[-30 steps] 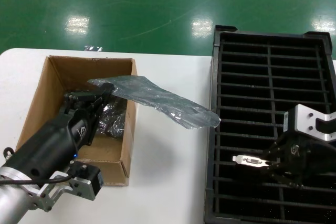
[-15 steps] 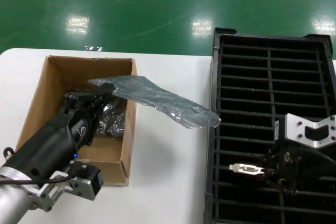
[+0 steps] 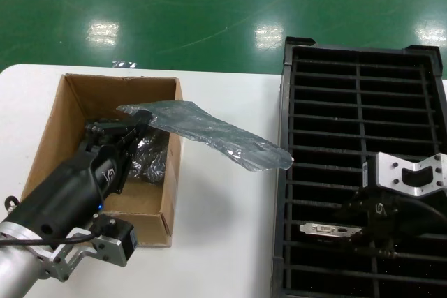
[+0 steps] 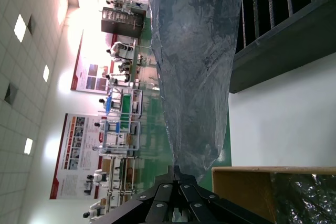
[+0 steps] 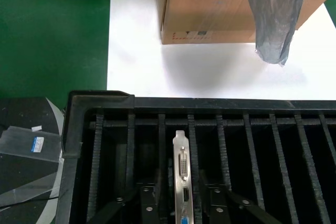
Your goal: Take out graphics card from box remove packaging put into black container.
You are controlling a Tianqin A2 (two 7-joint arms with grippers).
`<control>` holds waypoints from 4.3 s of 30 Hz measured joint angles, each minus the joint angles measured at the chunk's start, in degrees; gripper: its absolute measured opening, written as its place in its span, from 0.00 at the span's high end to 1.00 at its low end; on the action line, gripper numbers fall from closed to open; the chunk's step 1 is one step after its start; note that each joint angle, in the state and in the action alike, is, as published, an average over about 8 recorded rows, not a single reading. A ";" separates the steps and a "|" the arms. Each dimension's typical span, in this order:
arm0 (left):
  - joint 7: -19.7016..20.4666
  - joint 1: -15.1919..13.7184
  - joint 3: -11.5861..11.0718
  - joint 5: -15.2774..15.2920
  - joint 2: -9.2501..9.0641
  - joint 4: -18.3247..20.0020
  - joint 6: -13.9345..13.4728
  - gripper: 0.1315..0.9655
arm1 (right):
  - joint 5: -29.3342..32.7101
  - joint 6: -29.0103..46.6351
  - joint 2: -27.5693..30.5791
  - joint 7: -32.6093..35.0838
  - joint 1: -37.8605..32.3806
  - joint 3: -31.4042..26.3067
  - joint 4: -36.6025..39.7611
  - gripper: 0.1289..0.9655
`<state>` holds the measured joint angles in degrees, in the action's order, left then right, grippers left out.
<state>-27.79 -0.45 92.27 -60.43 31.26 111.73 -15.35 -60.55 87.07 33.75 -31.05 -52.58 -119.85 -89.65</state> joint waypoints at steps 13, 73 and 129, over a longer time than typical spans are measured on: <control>0.00 0.00 0.00 0.00 0.00 0.00 0.00 0.99 | -2.02 -0.63 2.32 -1.80 1.13 3.59 -5.95 0.65; 79.51 -14.09 -13.36 27.90 -31.07 -17.69 -42.00 0.96 | -2.38 -2.46 3.18 -2.35 2.17 5.34 -7.97 0.00; 44.88 -8.77 -7.39 -0.60 -14.58 0.25 -19.49 0.03 | -10.84 -20.26 -0.97 4.67 12.77 10.14 -6.72 0.00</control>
<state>17.09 -9.22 84.87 -61.03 16.67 111.98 -34.85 -71.39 66.81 32.78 -26.39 -39.81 -109.71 -96.36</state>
